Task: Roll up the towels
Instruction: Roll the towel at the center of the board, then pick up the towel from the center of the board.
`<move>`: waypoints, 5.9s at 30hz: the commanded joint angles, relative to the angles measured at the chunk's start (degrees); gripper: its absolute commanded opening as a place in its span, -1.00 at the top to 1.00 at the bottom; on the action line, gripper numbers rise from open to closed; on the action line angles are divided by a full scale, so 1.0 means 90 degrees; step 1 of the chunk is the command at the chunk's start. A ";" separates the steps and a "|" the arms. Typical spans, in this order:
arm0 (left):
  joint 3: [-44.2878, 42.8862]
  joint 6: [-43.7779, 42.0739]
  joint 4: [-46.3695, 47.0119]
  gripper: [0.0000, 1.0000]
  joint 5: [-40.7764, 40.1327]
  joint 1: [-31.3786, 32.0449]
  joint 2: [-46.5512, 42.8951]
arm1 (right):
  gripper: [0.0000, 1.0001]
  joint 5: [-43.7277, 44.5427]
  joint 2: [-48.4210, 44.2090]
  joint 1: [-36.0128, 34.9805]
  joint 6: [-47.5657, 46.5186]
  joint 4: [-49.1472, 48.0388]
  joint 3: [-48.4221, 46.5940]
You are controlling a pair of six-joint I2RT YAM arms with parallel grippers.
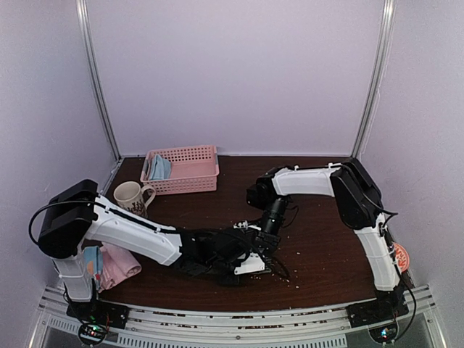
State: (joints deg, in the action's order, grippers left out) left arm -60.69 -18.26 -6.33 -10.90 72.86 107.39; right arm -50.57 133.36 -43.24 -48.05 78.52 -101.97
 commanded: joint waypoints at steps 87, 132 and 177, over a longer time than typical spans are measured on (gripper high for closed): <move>0.0856 0.3825 -0.0284 -0.26 0.2493 -0.2958 -0.1516 | 0.55 0.2502 -0.1865 -0.1146 -0.0377 -0.3201 0.3337; -0.0103 0.0116 -0.0549 -0.14 -0.0596 0.0544 -0.0303 | 0.61 0.0584 0.1405 0.0067 0.0709 -0.0092 0.0100; -0.0542 -0.0200 -0.0035 0.87 -0.1627 0.0650 0.0392 | -0.53 0.0112 -0.0692 0.1741 0.1800 -0.0082 -0.0560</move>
State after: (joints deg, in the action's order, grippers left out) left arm -65.76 -19.75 -4.80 -29.80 79.72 113.67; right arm -56.01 133.49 -32.08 -33.41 80.01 -104.81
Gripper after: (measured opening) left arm 0.188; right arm 0.737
